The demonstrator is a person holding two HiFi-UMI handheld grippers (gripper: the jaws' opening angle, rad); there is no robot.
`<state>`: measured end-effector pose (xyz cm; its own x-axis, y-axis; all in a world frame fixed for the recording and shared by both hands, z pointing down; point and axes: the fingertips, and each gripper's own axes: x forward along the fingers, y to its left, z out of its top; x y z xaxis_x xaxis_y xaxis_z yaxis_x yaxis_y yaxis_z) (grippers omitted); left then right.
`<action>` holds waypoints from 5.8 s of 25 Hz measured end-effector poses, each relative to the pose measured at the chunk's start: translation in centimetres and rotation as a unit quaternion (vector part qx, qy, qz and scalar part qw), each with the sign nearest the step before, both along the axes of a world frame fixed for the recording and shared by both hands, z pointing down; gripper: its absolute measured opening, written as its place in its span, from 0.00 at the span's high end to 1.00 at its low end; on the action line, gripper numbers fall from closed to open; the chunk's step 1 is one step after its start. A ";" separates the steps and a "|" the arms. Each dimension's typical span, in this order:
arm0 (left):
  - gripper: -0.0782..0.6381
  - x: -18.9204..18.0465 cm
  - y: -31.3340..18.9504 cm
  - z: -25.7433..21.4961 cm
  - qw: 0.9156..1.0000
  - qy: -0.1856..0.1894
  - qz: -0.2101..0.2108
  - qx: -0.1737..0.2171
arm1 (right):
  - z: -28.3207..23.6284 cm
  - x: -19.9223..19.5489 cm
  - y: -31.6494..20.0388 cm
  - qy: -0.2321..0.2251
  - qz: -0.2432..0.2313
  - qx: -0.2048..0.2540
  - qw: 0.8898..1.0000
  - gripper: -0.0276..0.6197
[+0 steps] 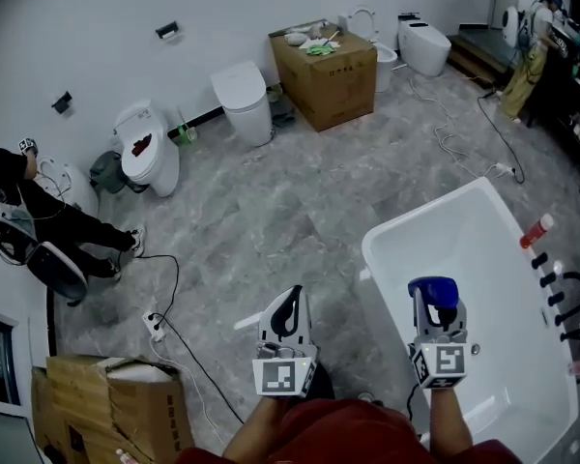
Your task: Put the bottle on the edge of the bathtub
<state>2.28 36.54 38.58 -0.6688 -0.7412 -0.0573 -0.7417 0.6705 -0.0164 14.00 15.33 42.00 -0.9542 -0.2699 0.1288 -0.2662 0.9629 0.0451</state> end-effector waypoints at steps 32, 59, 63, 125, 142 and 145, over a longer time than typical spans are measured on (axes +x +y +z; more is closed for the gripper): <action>0.88 -32.3 -9.1 0.6 0.993 0.011 0.116 -0.027 | 1.2 -26.0 -6.8 -0.001 0.146 -0.023 0.989 0.73; 0.88 -27.7 -53.3 1.3 0.926 -0.003 0.376 -0.018 | 3.9 -13.9 -38.7 -0.002 0.411 -0.042 0.911 0.73; 0.88 -26.0 -58.1 1.8 0.908 -0.003 0.418 -0.022 | 4.7 -12.1 -41.0 0.003 0.442 -0.044 0.896 0.73; 0.88 -20.4 -92.4 34.9 0.810 0.087 0.556 -0.163 | 40.3 -15.4 -82.2 0.087 0.502 -0.156 0.846 0.55; 0.88 -20.6 -83.3 19.8 0.837 0.044 0.534 -0.107 | 27.9 -14.0 -63.5 0.084 0.496 -0.156 0.850 0.54; 0.88 -20.1 -79.9 17.3 0.839 0.036 0.534 -0.100 | 23.5 -12.3 -59.2 0.066 0.499 -0.133 0.854 0.54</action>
<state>-17.81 -43.33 55.83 0.3857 -0.9102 0.1511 -0.9218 -0.3870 0.0223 1.69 -43.92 65.49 -0.2396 -0.8846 0.4002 -0.9693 0.2413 -0.0471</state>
